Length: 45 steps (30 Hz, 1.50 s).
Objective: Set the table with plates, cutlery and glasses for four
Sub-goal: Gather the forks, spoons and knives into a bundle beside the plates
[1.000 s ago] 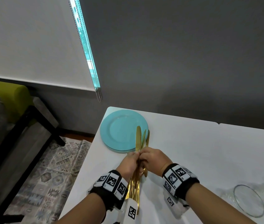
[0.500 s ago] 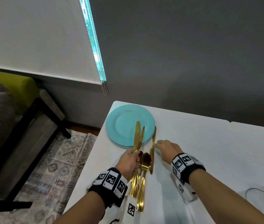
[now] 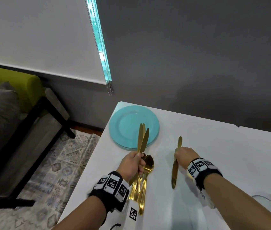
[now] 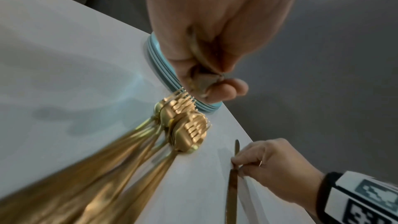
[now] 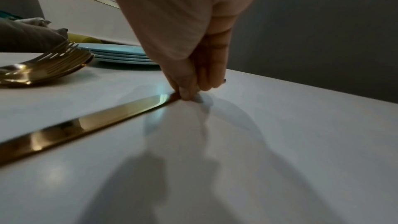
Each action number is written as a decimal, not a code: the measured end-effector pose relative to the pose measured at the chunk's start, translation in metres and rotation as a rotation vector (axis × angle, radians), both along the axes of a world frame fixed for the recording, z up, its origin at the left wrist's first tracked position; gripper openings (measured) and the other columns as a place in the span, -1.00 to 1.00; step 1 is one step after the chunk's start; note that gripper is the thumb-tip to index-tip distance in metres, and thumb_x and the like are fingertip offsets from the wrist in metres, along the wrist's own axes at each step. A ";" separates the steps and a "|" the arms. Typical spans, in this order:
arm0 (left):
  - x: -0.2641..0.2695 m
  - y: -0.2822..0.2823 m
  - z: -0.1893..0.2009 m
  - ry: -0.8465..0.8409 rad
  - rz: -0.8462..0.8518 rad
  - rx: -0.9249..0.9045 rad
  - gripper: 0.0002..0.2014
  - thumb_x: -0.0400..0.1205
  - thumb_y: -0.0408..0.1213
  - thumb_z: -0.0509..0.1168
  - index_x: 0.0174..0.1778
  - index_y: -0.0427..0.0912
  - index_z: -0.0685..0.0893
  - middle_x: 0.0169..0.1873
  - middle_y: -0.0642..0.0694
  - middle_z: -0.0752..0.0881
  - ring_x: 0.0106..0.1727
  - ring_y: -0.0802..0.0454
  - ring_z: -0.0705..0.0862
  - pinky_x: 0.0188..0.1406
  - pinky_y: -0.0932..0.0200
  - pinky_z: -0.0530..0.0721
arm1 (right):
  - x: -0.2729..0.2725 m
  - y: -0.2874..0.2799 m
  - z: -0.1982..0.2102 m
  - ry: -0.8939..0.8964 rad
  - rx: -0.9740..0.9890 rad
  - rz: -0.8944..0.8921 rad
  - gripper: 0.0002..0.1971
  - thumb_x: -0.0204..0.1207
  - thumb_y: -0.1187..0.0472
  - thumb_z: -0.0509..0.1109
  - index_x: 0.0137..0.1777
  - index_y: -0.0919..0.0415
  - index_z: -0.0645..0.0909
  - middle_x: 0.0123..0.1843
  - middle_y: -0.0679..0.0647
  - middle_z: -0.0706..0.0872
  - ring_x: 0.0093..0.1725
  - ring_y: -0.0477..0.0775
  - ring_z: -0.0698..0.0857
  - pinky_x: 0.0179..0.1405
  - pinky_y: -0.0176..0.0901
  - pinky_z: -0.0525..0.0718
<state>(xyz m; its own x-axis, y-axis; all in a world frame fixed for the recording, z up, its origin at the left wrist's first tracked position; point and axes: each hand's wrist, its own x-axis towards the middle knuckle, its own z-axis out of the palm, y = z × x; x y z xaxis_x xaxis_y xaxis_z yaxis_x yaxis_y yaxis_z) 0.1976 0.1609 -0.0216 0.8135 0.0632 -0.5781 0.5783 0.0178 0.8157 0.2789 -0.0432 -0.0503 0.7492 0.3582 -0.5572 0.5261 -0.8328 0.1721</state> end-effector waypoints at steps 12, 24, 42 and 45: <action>-0.017 -0.033 0.005 -0.007 0.023 0.008 -0.78 0.77 -0.28 -0.03 0.00 -0.25 0.51 -0.39 -0.10 0.56 -0.50 0.07 0.47 -0.56 0.26 0.50 | -0.027 -0.040 0.016 0.097 -0.062 0.048 -0.70 0.61 0.39 0.16 0.29 0.30 0.55 0.29 0.19 0.60 0.23 0.19 0.66 0.09 -0.10 0.59; -0.043 -0.059 0.007 0.011 0.182 -0.075 -0.76 0.76 -0.31 -0.02 -0.16 -0.22 0.49 -0.39 -0.15 0.50 -0.49 0.01 0.46 -0.54 0.22 0.49 | -0.046 -0.045 0.053 0.087 0.797 -0.927 -0.85 0.55 0.20 0.38 -0.25 0.18 0.59 -0.25 0.07 0.70 -0.36 0.04 0.65 -0.40 -0.22 0.61; -0.081 -0.092 -0.010 0.054 -0.090 0.035 -0.77 0.75 -0.32 0.02 -0.02 -0.22 0.59 -0.32 -0.13 0.58 -0.47 0.07 0.55 -0.50 0.25 0.55 | -0.116 -0.005 0.030 0.614 1.117 -1.274 -0.87 0.54 0.24 0.41 -0.11 0.33 0.70 -0.25 0.18 0.75 -0.53 -0.07 0.57 -0.62 -0.34 0.52; -0.082 -0.093 -0.010 0.090 -0.123 0.030 -0.74 0.73 -0.45 0.00 -0.10 -0.17 0.58 -0.36 -0.09 0.53 -0.44 0.09 0.50 -0.47 0.27 0.49 | -0.115 -0.004 0.026 0.563 0.991 -1.264 -0.84 0.50 0.16 0.47 -0.19 0.27 0.72 -0.13 0.24 0.82 -0.51 -0.02 0.55 -0.55 -0.27 0.52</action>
